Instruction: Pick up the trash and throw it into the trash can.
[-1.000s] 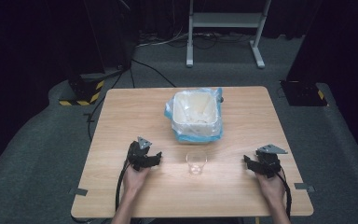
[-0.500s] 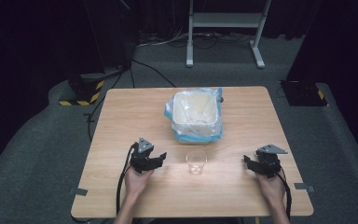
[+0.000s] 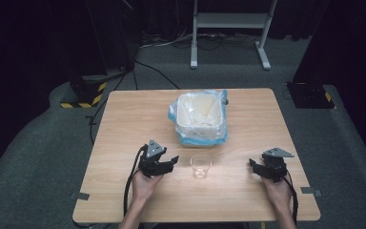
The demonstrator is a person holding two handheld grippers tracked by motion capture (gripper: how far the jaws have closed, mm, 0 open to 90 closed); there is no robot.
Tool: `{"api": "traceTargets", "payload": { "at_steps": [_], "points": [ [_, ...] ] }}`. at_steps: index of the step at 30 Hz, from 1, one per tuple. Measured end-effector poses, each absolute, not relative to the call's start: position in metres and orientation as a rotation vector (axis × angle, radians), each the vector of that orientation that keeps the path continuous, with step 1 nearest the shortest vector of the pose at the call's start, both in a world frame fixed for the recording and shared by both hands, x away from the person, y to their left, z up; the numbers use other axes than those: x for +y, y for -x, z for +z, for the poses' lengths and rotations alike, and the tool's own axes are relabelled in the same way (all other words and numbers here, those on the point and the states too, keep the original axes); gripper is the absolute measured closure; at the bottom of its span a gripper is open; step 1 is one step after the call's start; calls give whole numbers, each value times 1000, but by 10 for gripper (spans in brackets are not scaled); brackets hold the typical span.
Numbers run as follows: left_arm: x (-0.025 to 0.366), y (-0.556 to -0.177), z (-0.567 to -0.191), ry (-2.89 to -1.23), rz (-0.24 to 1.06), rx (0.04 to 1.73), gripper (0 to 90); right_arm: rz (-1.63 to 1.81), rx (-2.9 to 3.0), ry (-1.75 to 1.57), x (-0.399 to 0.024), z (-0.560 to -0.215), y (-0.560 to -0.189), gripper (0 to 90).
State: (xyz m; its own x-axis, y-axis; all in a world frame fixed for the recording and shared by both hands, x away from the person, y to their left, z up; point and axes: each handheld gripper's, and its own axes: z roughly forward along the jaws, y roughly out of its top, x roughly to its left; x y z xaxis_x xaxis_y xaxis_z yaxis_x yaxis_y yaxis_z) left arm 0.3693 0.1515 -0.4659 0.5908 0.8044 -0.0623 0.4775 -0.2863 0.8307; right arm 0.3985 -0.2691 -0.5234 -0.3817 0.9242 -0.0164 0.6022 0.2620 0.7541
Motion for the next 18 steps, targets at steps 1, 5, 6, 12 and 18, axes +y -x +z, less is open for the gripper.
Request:
{"api": "traceTargets", "payload": {
  "at_steps": [1,5,6,12,18],
  "points": [
    [152,-369,-466,-1942,470,1024,393,933,2079,-1380,-269,-523,-398,394],
    [148,-370,-459,-1931,459,1009,395,933,2079,-1380,-269,-523,-398,393],
    [147,-370,-458,-1932,448,1008,387,933,2079,-1379,-269,-523,-398,394],
    [139,-372,-449,-1935,414,984,385,933,2079,-1380,-269,-523,-398,393],
    [128,-376,-442,-1959,391,971,422,933,2079,-1381,-269,-523,-398,390]
  ]
}}
